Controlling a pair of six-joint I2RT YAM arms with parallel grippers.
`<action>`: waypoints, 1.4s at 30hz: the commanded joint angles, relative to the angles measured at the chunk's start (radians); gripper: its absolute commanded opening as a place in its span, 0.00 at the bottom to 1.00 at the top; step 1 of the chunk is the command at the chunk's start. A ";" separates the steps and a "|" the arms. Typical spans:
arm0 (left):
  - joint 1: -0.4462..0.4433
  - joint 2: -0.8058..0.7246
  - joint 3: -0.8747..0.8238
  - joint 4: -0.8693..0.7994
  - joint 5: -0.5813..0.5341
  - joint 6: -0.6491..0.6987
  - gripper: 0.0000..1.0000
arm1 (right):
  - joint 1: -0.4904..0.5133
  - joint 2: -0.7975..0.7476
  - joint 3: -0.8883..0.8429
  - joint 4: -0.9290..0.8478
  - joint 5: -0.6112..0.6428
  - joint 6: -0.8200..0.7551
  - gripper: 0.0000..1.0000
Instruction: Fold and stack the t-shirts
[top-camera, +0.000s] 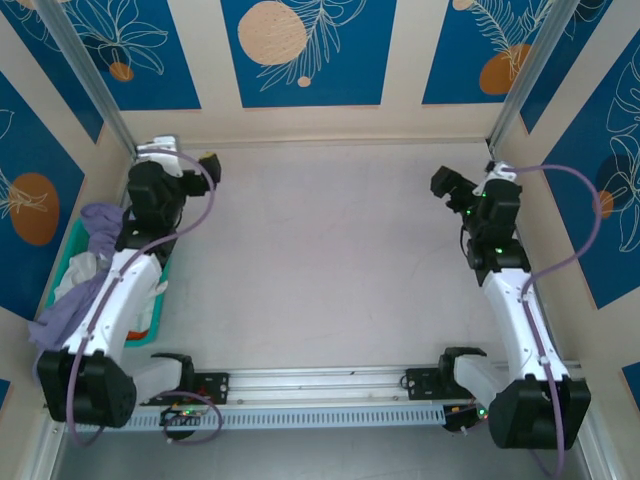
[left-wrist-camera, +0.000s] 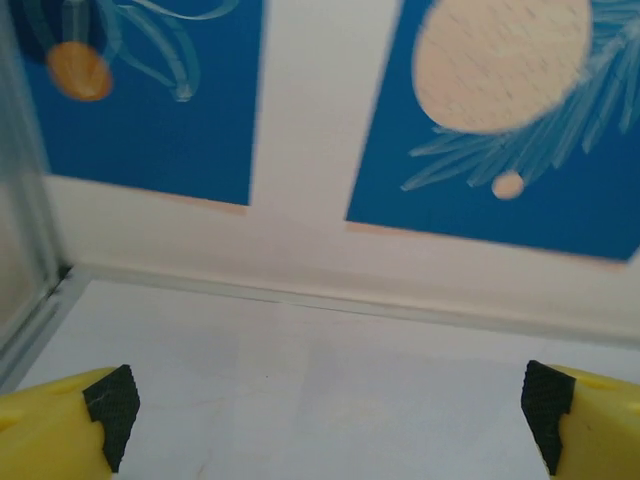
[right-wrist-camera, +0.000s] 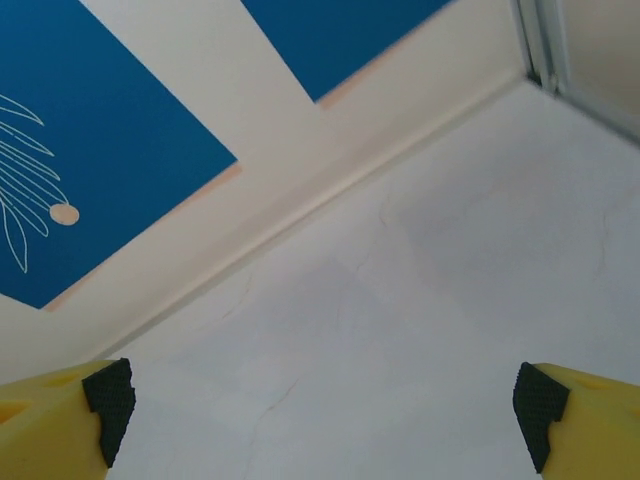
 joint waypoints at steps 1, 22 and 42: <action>0.040 0.012 0.045 -0.309 -0.215 -0.268 1.00 | 0.035 0.027 0.028 -0.221 -0.161 0.184 0.99; 0.148 0.283 0.175 -1.118 -0.377 -0.448 0.97 | 0.787 0.375 0.294 -0.600 -0.123 0.061 0.96; 0.197 0.233 0.243 -1.009 -0.321 -0.341 0.00 | 0.873 0.447 0.389 -0.661 -0.083 0.098 0.91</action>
